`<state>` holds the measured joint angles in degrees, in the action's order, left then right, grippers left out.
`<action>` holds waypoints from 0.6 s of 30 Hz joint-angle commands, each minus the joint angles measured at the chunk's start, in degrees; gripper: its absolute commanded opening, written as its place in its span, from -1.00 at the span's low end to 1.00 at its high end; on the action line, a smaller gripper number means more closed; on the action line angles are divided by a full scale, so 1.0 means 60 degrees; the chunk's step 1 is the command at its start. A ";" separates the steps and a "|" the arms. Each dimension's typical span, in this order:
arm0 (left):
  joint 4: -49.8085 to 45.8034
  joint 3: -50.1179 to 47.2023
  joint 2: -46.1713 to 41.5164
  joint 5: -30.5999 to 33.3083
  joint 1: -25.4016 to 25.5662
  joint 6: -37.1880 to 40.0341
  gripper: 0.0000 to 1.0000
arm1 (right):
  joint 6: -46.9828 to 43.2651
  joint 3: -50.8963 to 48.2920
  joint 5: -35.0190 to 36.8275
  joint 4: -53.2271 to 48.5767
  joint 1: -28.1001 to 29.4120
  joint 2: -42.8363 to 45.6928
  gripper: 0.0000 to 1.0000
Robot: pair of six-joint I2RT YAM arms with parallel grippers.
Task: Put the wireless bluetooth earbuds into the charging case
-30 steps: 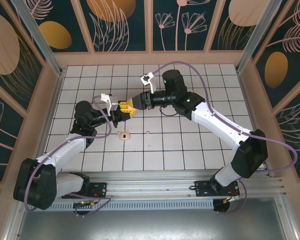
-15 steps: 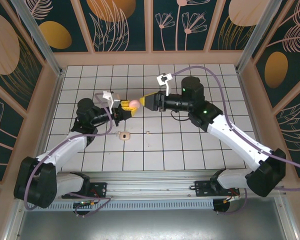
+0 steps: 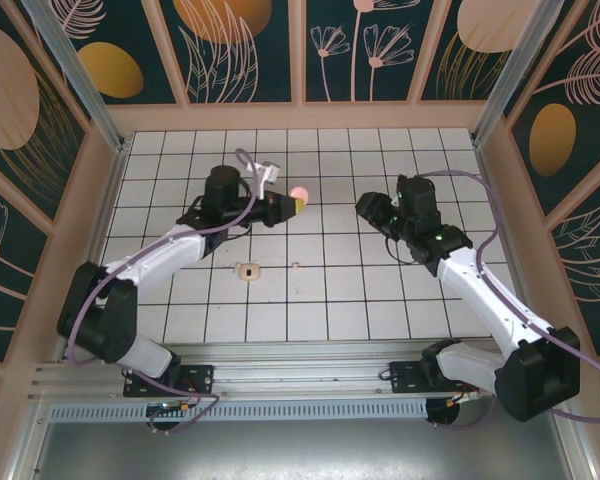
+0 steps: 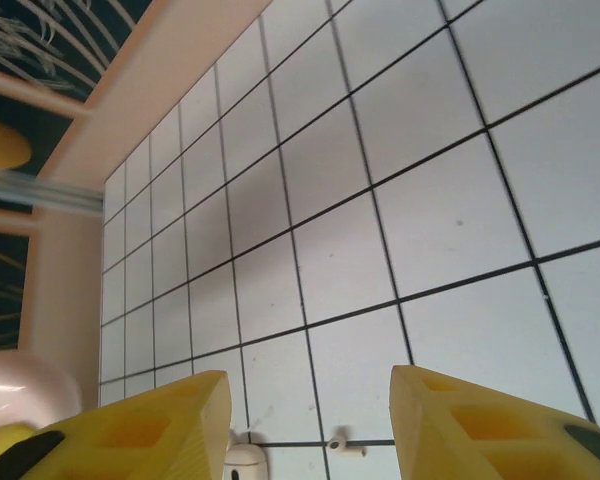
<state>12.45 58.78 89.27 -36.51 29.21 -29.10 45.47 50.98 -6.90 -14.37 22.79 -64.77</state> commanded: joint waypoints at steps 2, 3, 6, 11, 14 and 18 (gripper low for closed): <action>-0.1904 0.1407 0.1144 0.1250 0.0699 -0.1412 -1.00 | 0.0096 -0.0314 0.0342 -0.0084 -0.0403 0.0249 -0.07; -0.2085 0.1672 0.1398 0.1449 0.0806 -0.1639 -0.99 | 0.0038 -0.0347 0.0304 -0.0093 -0.0460 0.0247 -0.07; -0.2638 0.2530 0.2403 0.1808 0.1058 -0.2349 -1.00 | -0.0076 -0.0479 0.0178 -0.0139 -0.0627 0.0251 -0.08; -0.3527 0.4102 0.4019 0.2312 0.1421 -0.2877 -1.00 | -0.0068 -0.0912 -0.0219 0.0295 -0.0839 0.0327 -0.08; -0.4196 0.5119 0.4933 0.2559 0.1494 -0.2954 -0.99 | -0.0092 -0.1093 -0.0535 0.0556 -0.0969 0.0256 -0.09; -0.5112 0.6321 0.5913 0.2665 0.1580 -0.3006 -0.90 | -0.0218 -0.1194 -0.0772 0.0564 -0.1145 0.0216 -0.09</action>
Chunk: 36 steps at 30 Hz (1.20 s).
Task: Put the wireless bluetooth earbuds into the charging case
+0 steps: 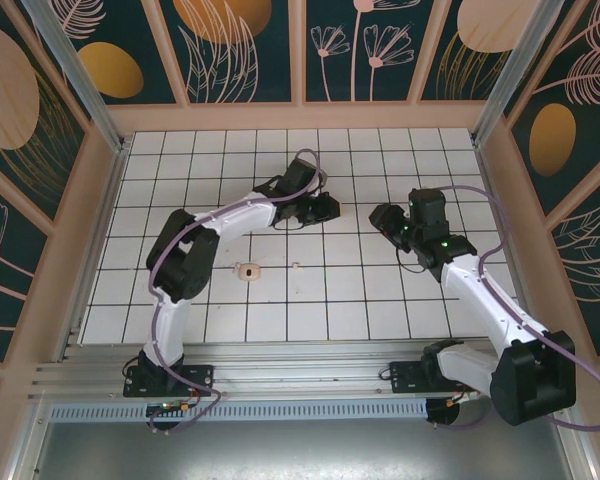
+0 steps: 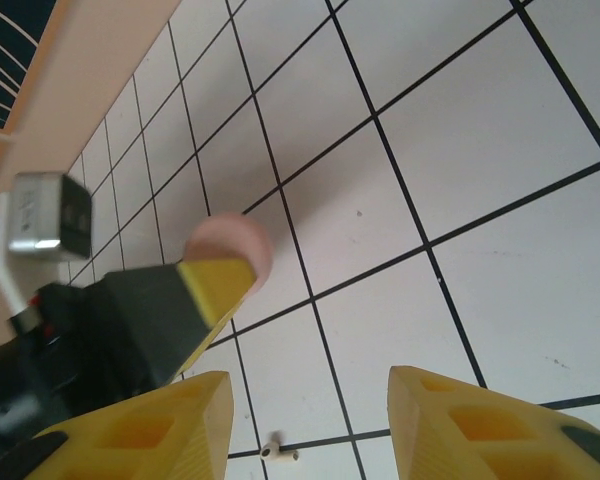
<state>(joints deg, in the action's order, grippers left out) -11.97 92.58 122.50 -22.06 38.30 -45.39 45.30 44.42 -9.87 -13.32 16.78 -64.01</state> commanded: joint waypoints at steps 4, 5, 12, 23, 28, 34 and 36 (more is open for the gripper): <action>-0.1432 0.1472 0.1052 0.0243 0.0179 -0.0570 -0.85 | -0.0370 -0.0164 -0.0719 0.0458 -0.0472 0.0036 -0.09; -0.1448 0.1626 0.1190 0.0235 0.0197 -0.0658 -0.84 | -0.0413 -0.0147 -0.0851 0.0462 -0.0551 0.0004 -0.10; -0.2052 0.3230 0.2473 0.0000 0.0367 -0.1036 -0.81 | -0.0805 0.0087 -0.1595 0.0364 -0.1023 -0.0318 -0.11; -0.2525 0.3726 0.2985 0.0295 0.0413 -0.1290 -0.67 | -0.1096 0.0414 -0.2232 0.0224 -0.1349 -0.0682 -0.12; -0.2860 0.3932 0.3165 0.0303 0.0413 -0.1279 -0.51 | -0.1316 0.0594 -0.2294 -0.0057 -0.1521 -0.0714 -0.12; -0.3653 0.4394 0.3225 0.0879 0.0413 -0.0921 -0.27 | -0.1299 0.0492 -0.2336 -0.0156 -0.1723 -0.0471 -0.13; -0.3935 0.4506 0.3179 0.1018 0.0412 -0.0837 -0.25 | -0.1266 0.0462 -0.2418 -0.0153 -0.1783 -0.0432 -0.13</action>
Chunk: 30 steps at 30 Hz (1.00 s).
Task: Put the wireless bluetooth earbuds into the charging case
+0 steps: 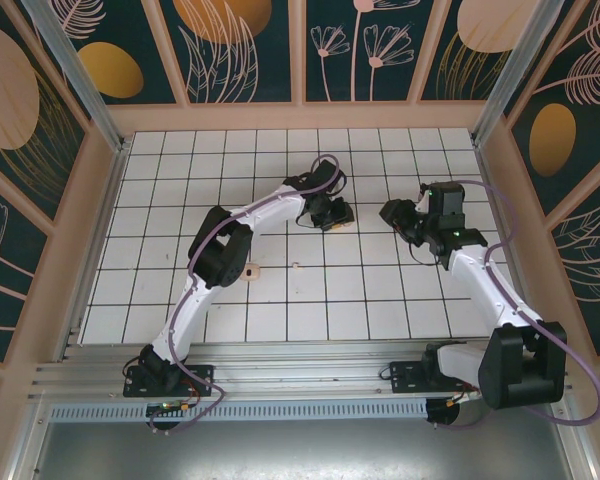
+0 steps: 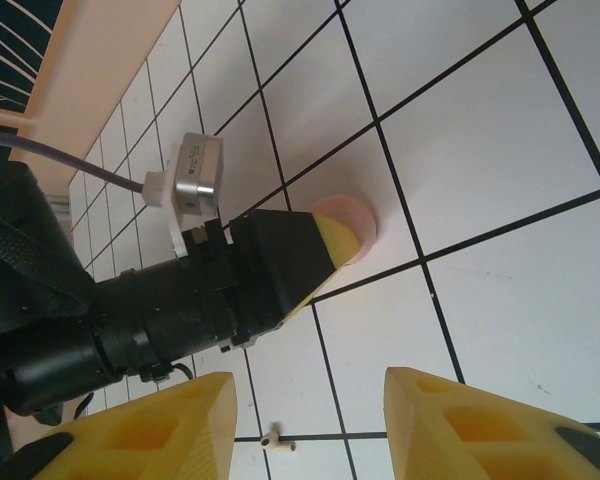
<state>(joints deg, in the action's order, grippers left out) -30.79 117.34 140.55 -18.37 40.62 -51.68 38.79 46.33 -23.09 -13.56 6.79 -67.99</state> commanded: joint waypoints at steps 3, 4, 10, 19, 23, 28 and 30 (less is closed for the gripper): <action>-0.1052 0.0380 -0.0021 0.0685 0.0026 0.0321 -0.20 | -0.0244 0.0266 -0.0326 -0.0198 -0.0178 0.0237 -0.12; -0.1174 0.0394 -0.0121 0.0823 0.0027 0.0378 -0.15 | -0.0285 0.0312 -0.0341 -0.0256 -0.0191 0.0231 -0.12; -0.2071 0.0359 -0.0685 0.1542 0.0025 0.0687 -0.10 | -0.0500 0.0533 -0.0392 -0.0423 -0.0239 0.0234 -0.11; -0.3935 -0.1149 -0.3049 0.2712 0.0014 0.0981 -0.09 | -0.0515 0.0795 -0.0856 -0.0142 -0.0255 -0.0301 -0.10; -0.3966 -0.2955 -0.4440 0.3054 -0.0013 0.0692 -0.05 | -0.0605 0.0873 -0.1010 -0.0157 -0.0225 -0.0559 -0.09; -0.3936 -0.5083 -0.5843 0.3173 -0.0018 0.0211 0.05 | -0.0620 0.0859 -0.1160 -0.0157 -0.0199 -0.0724 -0.09; -0.3896 -0.5876 -0.6258 0.3130 -0.0060 0.0065 0.08 | -0.0605 0.0846 -0.1175 -0.0149 -0.0167 -0.0739 -0.09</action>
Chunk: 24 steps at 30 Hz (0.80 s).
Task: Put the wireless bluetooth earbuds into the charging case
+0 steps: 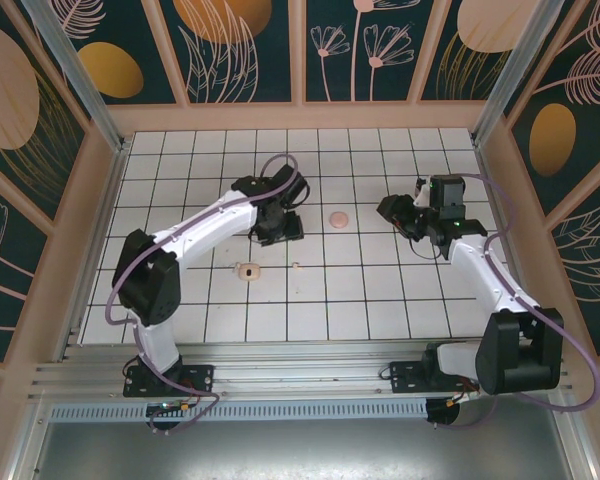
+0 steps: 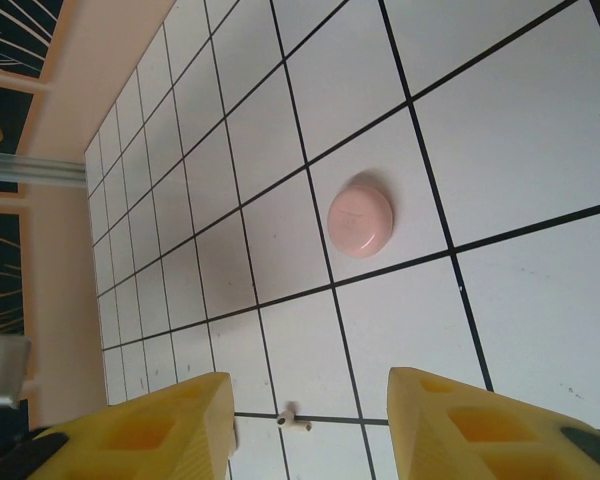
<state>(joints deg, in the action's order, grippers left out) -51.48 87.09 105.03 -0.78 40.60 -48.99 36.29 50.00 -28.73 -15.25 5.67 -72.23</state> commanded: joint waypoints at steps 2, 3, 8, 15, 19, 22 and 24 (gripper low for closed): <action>-0.0392 -0.1466 -0.0696 0.0235 -0.0118 -0.0483 0.10 | -0.0161 0.0214 -0.0222 0.0145 0.0061 -0.0019 -0.09; -0.0357 -0.1730 -0.0868 0.0334 -0.0155 -0.0527 0.13 | -0.0146 0.0197 -0.0196 0.0131 0.0078 -0.0005 -0.08; -0.0290 -0.2646 -0.1502 0.0550 -0.0415 -0.0509 0.26 | -0.0048 0.0134 -0.0163 0.0182 0.0164 0.0004 -0.08; -0.0228 -0.3300 -0.1716 0.0582 -0.0974 -0.0105 0.30 | 0.0085 0.0134 -0.0046 0.0207 0.0305 -0.0003 -0.07; -0.0027 -0.3389 -0.1426 0.0365 -0.1004 0.0096 0.30 | 0.0144 0.0176 0.0020 0.0211 0.0388 0.0011 -0.07; 0.0084 -0.3346 -0.1202 0.0291 -0.1011 0.0253 0.30 | 0.0184 0.0174 0.0113 0.0167 0.0448 0.0036 -0.08; 0.0085 -0.3245 -0.0780 0.0276 -0.1020 0.0377 0.31 | 0.0232 0.0133 0.0152 0.0175 0.0477 0.0054 -0.07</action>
<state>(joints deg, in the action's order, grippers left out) -51.29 67.16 97.67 1.54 34.61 -48.75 36.75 50.00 -28.53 -15.22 7.99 -72.29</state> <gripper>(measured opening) 0.653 0.463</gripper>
